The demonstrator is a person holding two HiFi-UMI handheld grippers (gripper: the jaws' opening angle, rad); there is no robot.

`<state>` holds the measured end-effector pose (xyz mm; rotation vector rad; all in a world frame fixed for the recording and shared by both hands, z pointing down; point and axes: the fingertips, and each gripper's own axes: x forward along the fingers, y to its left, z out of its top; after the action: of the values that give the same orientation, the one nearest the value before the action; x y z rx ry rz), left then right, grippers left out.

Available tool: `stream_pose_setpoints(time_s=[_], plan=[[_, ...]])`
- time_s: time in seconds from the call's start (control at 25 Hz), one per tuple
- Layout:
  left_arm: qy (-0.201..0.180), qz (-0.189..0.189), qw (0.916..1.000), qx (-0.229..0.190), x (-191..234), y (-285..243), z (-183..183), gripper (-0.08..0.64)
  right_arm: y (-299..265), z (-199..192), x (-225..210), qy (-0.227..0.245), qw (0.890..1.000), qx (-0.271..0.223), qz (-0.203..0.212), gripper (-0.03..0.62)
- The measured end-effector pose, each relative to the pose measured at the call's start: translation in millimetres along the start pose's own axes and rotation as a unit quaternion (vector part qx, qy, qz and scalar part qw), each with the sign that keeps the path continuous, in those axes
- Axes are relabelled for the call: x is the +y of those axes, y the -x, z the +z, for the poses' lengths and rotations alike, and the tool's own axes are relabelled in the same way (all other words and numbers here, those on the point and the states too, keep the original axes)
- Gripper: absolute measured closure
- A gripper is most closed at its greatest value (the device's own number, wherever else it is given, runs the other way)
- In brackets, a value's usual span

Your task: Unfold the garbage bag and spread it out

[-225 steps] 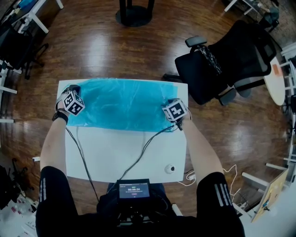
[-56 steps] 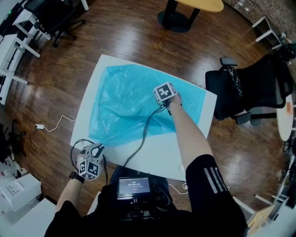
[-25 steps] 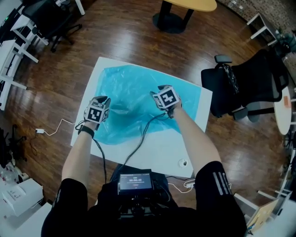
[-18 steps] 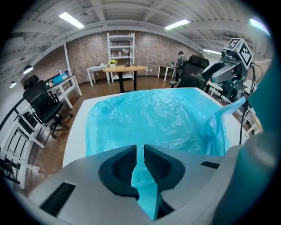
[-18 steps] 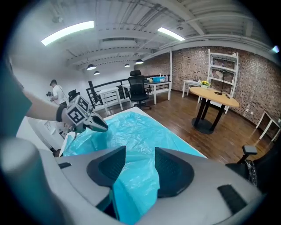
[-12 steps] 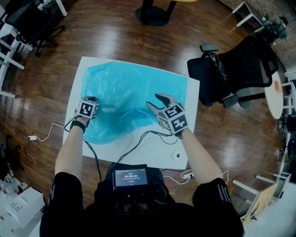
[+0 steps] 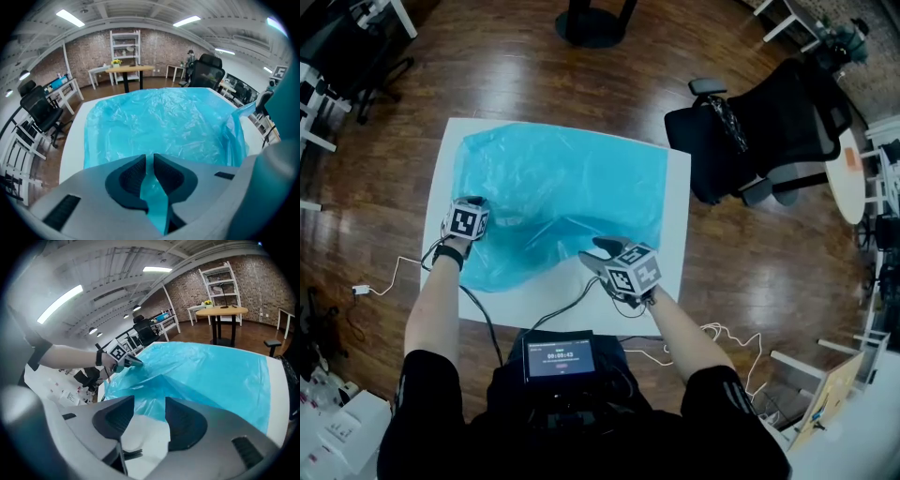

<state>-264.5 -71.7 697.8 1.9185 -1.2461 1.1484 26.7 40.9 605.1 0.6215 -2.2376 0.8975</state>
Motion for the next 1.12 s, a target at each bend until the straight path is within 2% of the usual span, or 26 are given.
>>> stream_pose_setpoints(time_s=[0.32, 0.52, 1.12], plan=[[-0.002, 0.001, 1.0000, -0.004, -1, 0, 0, 0.497, -32, -32, -48, -0.047, 0.997, 0.036, -0.053, 0.348], [-0.004, 0.003, 1.0000, -0.004, -2, 0, 0, 0.497, -42, -53, -65, -0.079, 0.993, 0.059, -0.067, 0.348], [-0.010, 0.016, 0.9998, 0.000, 0, 0, -1, 0.499, -25, -108, -53, -0.116, 0.987, 0.085, -0.076, 0.350]])
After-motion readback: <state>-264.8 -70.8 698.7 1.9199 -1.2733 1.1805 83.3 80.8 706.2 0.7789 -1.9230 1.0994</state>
